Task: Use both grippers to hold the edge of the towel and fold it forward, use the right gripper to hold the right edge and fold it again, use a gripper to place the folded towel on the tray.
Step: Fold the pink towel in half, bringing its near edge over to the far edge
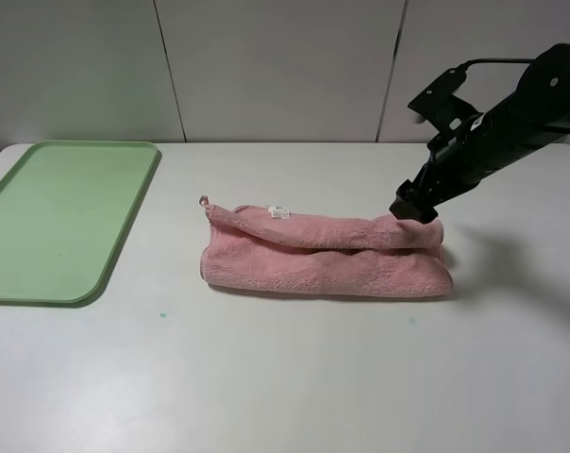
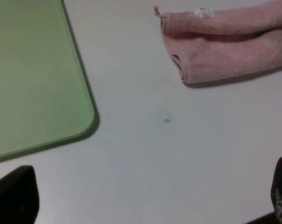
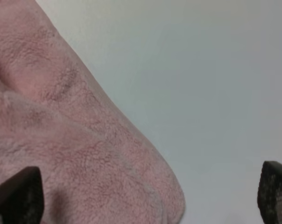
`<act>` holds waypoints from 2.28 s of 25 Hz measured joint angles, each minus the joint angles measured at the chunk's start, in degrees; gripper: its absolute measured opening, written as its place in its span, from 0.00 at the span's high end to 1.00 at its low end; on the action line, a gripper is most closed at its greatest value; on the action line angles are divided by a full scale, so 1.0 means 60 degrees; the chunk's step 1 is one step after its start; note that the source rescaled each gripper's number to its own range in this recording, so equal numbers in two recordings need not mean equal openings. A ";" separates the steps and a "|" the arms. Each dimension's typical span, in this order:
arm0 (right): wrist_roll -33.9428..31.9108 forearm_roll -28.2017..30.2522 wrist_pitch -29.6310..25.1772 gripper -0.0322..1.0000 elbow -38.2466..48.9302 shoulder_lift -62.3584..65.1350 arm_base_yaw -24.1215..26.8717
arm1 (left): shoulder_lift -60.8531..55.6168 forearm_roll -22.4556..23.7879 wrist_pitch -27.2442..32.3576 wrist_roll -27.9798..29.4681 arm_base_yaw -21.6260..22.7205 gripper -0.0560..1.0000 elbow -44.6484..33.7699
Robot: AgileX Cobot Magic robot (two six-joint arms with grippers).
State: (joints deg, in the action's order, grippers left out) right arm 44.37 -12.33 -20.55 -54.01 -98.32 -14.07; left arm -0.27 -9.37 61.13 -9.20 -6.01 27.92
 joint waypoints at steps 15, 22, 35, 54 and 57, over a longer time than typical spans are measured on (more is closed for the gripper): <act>0.0000 0.0000 0.0000 0.00 0.0000 0.0000 0.0000 | -0.0030 -0.0029 0.0000 -0.0047 0.0151 0.00 0.0000; 0.0241 0.0121 0.0072 0.00 0.0000 0.0000 0.0000 | -0.0030 -0.0039 0.0000 -0.0047 0.0151 0.00 0.0000; 0.3557 0.0018 0.0255 0.00 0.0000 -0.0031 -0.0186 | -0.0030 -0.0039 0.0000 -0.0047 0.0151 0.00 0.0000; 0.4117 -0.0800 0.1669 0.00 0.0000 -0.1505 -0.2089 | -0.0030 -0.0039 0.0000 -0.0047 0.0151 0.00 0.0000; 0.4152 -0.0819 0.1841 0.00 0.0000 -0.1660 -0.2089 | -0.0030 -0.0039 0.0000 -0.0047 0.0151 0.00 0.0000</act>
State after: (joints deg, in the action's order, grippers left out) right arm 69.28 -17.25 -9.51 -54.01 -108.28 -26.60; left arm -0.44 -9.60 61.13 -9.48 -5.11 27.92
